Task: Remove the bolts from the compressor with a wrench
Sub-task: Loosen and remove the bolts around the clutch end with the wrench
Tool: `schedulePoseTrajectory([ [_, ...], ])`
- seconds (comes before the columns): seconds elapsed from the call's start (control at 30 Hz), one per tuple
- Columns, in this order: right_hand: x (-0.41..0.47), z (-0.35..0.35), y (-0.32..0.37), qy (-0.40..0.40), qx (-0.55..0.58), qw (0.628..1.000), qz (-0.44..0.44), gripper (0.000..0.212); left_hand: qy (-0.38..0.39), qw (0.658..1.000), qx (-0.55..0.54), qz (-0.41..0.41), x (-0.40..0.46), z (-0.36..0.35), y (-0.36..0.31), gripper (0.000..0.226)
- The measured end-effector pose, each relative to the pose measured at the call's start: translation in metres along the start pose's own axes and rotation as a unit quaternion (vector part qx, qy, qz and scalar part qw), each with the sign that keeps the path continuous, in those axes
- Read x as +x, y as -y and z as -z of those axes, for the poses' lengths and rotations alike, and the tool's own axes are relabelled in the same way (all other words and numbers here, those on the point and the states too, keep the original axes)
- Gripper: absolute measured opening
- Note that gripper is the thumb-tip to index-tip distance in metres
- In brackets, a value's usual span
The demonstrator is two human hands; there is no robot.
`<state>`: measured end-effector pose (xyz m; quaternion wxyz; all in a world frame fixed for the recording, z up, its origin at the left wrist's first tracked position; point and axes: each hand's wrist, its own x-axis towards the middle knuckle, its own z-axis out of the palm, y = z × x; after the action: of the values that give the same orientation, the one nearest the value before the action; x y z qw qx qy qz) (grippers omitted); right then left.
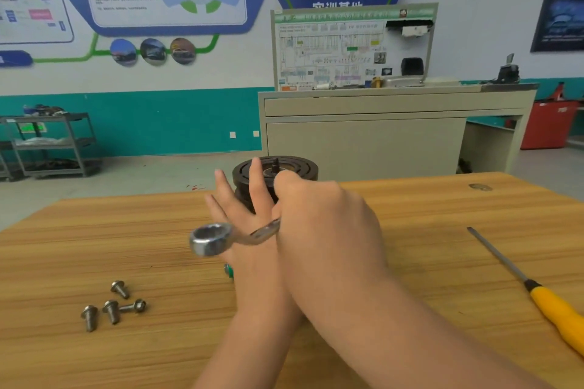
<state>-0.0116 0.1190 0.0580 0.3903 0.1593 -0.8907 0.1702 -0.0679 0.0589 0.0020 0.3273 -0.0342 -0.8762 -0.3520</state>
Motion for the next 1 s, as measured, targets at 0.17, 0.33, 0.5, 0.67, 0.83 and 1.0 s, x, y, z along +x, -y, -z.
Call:
schedulePoseTrajectory([
  [0.17,-0.014,-0.002,-0.022,-0.032,0.036,0.999,0.018,0.037,-0.007,0.997,-0.020,0.068,-0.007,-0.002,-0.007,0.087],
  [0.33,-0.025,0.001,-0.076,-0.054,0.251,0.966,-0.029,0.031,-0.025,0.999,-0.031,0.030,-0.015,-0.003,-0.003,0.113],
  [0.5,-0.017,-0.004,-0.089,-0.067,0.276,0.957,0.062,0.039,-0.001,0.996,0.076,0.036,-0.018,0.004,0.005,0.123],
  [0.67,-0.007,-0.010,-0.082,-0.059,0.279,0.944,0.163,0.055,0.033,0.989,0.061,0.133,-0.029,-0.007,-0.015,0.114],
  [0.83,-0.015,-0.025,-0.088,-0.160,0.284,0.934,0.145,0.044,0.021,0.990,0.002,0.140,-0.026,-0.013,-0.015,0.118],
  [1.0,-0.028,-0.030,-0.108,-0.133,0.542,0.827,-0.064,0.036,0.090,0.993,-0.065,0.032,-0.008,0.001,0.023,0.128],
])
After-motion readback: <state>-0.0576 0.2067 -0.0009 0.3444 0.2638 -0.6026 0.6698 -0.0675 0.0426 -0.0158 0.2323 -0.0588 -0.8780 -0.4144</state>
